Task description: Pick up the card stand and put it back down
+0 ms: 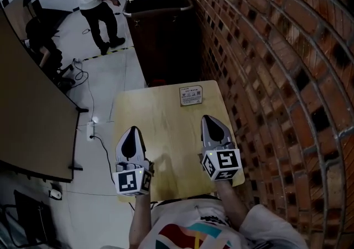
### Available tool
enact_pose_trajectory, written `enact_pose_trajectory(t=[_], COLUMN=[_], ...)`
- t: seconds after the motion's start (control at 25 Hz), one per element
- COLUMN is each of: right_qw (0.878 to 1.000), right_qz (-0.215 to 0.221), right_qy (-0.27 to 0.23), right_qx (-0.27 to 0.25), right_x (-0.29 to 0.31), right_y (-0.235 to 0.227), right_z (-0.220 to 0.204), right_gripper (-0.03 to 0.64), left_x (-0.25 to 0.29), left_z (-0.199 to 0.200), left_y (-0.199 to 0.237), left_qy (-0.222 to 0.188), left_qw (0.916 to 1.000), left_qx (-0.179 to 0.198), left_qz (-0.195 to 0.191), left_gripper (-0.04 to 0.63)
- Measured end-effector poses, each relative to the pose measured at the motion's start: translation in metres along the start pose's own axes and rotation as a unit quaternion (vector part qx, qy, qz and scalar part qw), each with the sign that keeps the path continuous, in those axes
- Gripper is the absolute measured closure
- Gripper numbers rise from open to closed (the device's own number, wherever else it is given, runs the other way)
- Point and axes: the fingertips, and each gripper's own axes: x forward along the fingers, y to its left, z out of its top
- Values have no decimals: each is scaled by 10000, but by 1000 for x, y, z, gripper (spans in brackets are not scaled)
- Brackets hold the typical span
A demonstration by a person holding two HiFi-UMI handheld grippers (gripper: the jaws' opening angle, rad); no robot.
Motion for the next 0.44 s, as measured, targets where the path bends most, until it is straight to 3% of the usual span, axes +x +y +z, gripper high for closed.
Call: enact_pose_trajectory(t=[0.44], right_qw=[9996], right_qz=[29], right_qy=[251], right_qx=[110], right_x=[-8], right_y=[9], right_z=[-14], right_gripper=[617], left_x=[-10], left_z=[-8], left_y=[9], left_qy=[196], left_qw=[9998], left_qx=[-63], left_qz=[41], left_gripper=[591])
